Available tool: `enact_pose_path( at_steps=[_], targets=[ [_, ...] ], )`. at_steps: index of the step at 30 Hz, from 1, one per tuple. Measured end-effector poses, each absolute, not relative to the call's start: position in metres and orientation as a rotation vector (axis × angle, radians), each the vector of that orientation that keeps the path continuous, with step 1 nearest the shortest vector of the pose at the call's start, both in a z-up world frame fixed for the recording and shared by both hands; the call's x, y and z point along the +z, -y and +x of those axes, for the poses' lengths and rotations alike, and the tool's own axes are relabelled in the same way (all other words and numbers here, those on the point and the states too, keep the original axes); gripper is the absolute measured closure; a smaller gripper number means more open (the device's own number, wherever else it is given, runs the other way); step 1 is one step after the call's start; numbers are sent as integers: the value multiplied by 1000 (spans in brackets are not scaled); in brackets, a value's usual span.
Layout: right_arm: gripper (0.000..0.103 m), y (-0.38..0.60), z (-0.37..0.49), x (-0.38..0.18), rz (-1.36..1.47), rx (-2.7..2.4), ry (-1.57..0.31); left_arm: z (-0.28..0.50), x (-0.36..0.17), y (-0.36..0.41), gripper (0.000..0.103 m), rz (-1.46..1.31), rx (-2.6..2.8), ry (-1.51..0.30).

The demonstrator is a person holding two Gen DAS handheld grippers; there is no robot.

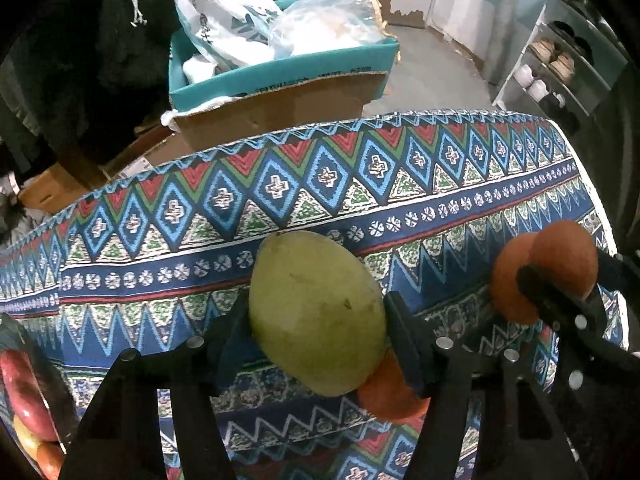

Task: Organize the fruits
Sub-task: 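Lift the pear with the left gripper and the orange with the right gripper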

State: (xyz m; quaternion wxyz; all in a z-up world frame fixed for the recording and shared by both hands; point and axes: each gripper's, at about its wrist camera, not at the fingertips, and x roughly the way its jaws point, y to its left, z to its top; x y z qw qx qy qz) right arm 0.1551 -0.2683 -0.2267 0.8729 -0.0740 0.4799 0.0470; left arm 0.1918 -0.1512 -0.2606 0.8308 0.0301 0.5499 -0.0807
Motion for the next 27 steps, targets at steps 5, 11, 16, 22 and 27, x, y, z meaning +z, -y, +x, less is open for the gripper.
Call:
enact_pose_path(
  at_steps=[5,11,16,22,27],
  targets=[
    [58,266,152,-220,-164,95,-988,181,-245,143,37,92,-164,-1118],
    [58,260,147,-209,-176,92,-967,169,-219,132,37,111,-166,-1064],
    [58,255,140,-196,-182,96,-944,157,-197,119,37,110,-167,-1028],
    [58,247,131,-178,-183,99,-908,140,-175,102,37,96,-157,-990],
    [58,239,125,-163,-181,113,-878,126,-161,90,37,95,-154,-968]
  ],
)
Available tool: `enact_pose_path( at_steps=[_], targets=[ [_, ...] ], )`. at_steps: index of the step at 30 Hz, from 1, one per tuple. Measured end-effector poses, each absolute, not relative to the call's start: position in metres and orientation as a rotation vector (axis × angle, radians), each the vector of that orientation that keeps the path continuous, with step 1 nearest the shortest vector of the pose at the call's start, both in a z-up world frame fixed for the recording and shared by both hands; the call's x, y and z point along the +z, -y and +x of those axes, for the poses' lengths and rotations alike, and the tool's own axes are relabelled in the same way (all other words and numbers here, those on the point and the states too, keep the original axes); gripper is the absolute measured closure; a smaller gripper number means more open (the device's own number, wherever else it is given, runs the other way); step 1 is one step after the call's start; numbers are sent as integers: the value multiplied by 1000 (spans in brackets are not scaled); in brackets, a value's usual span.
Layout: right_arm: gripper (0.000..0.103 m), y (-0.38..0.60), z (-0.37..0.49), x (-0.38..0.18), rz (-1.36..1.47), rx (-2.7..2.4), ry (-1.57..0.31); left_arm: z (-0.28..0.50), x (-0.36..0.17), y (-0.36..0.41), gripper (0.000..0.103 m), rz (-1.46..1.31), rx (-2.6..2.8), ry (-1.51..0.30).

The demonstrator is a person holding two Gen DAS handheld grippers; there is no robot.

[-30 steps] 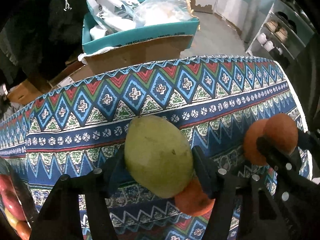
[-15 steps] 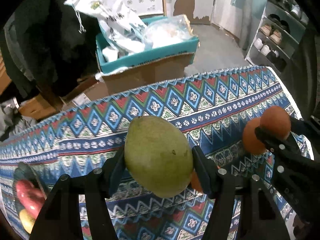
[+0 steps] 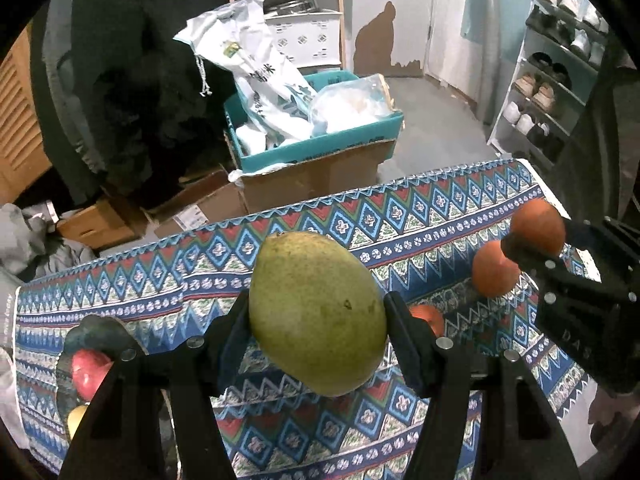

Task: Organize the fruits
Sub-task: 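Lift the pear with the left gripper and the orange with the right gripper, then carry the pear and the orange toward the glass bowl with both grippers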

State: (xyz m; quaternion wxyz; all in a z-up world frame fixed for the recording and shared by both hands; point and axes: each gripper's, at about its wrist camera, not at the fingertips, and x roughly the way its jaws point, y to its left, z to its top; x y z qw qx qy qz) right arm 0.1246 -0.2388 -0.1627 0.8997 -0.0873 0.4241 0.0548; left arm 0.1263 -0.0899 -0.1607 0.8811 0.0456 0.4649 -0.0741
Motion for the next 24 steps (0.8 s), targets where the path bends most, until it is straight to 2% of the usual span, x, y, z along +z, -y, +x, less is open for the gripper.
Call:
enact_pose_path(
  at_steps=[24],
  targets=[
    [58,196,78,-94,-183,200,-742,57,-95,29,37,67,-93,-825]
  ],
)
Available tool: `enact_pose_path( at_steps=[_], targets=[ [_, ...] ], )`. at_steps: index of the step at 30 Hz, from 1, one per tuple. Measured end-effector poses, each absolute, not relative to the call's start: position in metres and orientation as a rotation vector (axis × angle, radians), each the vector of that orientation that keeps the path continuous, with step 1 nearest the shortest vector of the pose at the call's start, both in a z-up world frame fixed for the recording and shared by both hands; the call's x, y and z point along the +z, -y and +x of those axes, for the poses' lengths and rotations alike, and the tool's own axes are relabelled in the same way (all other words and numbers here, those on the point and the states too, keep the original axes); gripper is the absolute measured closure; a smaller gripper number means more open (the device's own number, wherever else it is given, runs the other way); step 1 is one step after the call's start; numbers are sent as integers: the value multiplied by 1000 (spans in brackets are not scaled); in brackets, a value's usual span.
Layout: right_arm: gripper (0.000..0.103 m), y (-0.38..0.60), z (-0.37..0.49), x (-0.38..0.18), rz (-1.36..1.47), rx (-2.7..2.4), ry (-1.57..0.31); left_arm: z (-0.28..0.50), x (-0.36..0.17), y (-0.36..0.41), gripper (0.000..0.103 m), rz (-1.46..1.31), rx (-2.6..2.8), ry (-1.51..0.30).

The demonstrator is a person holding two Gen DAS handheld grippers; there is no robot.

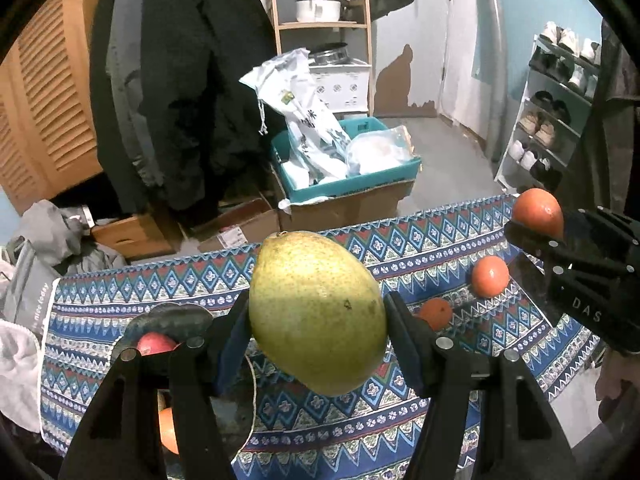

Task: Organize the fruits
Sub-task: 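Carry the pear and the orange toward the glass bowl with both grippers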

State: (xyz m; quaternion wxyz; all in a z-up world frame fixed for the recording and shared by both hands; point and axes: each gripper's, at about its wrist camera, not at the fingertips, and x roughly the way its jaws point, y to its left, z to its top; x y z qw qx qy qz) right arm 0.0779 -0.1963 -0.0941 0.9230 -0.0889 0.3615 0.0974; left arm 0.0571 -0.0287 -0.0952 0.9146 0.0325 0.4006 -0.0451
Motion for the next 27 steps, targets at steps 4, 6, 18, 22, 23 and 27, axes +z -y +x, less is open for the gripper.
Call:
enact_pose_path(
  at_steps=[4,6,18,22,23,27],
  targets=[
    [58,189,71,-84,-184,215,-720,50,-89,23,37,56,-89,-813],
    [58,186,69,-81,-184,223,-711,47,-88,19,37,44,-84,-813],
    [58,165,58,-65,-172,290,-681,30,-70,1,37,23,-73,-764],
    [58,156,55,-61,-177,310,-673,28,-67,-8,37,7,-68,-760],
    [58,154,55,-61,-175,316,-673,27,-67,-11,37,2,-64,-761],
    [58,143,55,-60,-164,352,-684,27,-69,-22,37,-9,-43,-767]
  ],
)
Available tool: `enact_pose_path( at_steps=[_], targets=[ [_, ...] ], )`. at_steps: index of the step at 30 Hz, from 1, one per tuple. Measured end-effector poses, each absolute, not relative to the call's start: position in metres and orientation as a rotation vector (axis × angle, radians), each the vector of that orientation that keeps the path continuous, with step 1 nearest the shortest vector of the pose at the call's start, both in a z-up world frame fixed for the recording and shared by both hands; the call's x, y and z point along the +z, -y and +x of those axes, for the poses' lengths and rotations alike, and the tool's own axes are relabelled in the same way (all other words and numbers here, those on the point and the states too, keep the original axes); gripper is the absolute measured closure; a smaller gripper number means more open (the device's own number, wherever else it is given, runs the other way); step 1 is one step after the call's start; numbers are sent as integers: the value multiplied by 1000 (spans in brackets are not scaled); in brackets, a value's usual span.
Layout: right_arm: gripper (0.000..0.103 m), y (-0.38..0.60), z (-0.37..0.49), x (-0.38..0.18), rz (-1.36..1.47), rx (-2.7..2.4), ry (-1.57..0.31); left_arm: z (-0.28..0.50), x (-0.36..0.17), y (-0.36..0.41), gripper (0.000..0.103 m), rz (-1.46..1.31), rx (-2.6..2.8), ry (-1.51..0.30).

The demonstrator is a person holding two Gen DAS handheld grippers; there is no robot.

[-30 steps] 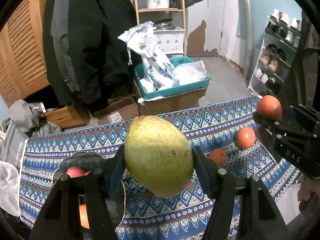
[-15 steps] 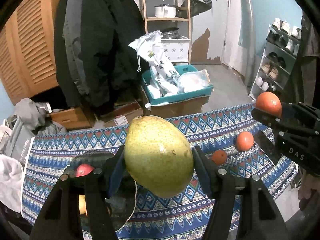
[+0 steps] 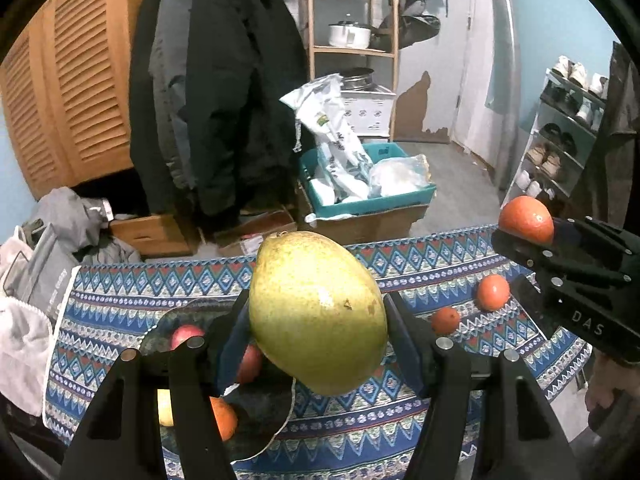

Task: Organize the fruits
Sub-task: 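Carry the pear and the orange toward the glass bowl with both grippers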

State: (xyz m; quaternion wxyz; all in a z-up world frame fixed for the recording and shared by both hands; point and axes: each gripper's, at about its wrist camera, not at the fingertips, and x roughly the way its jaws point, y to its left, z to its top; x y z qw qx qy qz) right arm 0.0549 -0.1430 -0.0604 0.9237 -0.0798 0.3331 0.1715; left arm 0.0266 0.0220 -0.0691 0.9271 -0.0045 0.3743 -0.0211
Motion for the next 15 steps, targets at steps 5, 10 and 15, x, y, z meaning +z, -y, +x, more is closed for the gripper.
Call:
enact_pose_path(
  at_steps=[5,10,15],
  targets=[
    [58,128,57,-65,-151,391,-702,24,-74,-41,37,-29,-8,-775],
    [58,107,60,-70,-155,427,-718,20,-82,-63,37,-57,25,-792],
    [58,85,61,-74,-160,472,-733,14,-89,-85,37,-83,57,-805]
  ],
)
